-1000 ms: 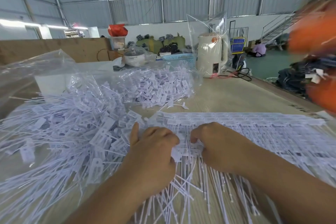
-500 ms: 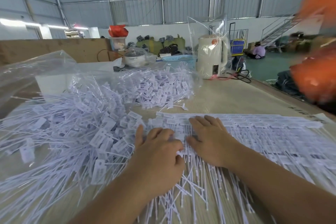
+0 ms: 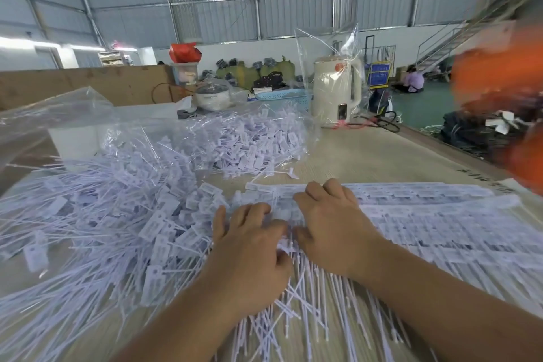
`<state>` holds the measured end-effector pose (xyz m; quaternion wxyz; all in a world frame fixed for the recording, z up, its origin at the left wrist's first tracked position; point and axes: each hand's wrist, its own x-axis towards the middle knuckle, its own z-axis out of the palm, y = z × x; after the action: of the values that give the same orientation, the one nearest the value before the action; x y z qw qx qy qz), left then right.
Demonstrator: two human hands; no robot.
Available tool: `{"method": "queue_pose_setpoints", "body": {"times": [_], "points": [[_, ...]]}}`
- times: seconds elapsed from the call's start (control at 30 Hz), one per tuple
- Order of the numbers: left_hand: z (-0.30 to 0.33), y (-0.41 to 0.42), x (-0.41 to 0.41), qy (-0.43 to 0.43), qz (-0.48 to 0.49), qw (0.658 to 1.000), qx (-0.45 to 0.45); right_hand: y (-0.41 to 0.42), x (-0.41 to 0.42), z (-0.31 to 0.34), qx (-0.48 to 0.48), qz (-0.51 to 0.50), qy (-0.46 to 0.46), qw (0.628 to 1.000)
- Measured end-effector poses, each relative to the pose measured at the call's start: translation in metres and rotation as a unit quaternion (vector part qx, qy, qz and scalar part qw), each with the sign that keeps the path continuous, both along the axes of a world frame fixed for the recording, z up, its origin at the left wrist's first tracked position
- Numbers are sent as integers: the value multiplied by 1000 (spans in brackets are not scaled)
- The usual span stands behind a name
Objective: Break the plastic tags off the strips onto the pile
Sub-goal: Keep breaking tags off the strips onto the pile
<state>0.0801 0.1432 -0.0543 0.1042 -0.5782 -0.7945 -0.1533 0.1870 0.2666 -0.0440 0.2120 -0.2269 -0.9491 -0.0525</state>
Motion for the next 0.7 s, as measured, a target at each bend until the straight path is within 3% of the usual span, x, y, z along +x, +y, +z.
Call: {"method": "queue_pose_setpoints", "body": {"times": [0.2, 0.37, 0.5, 0.7], "points": [[5, -2, 0, -26, 6, 999, 21, -5, 2, 10, 52, -7, 43, 998], [12, -6, -3, -49, 16, 998, 44, -1, 14, 26, -14, 2, 105, 994], [10, -6, -6, -39, 27, 999, 9, 1, 23, 34, -79, 41, 144, 986], [8, -4, -6, -29, 29, 998, -38, -6, 44, 55, -50, 82, 247, 964]]}}
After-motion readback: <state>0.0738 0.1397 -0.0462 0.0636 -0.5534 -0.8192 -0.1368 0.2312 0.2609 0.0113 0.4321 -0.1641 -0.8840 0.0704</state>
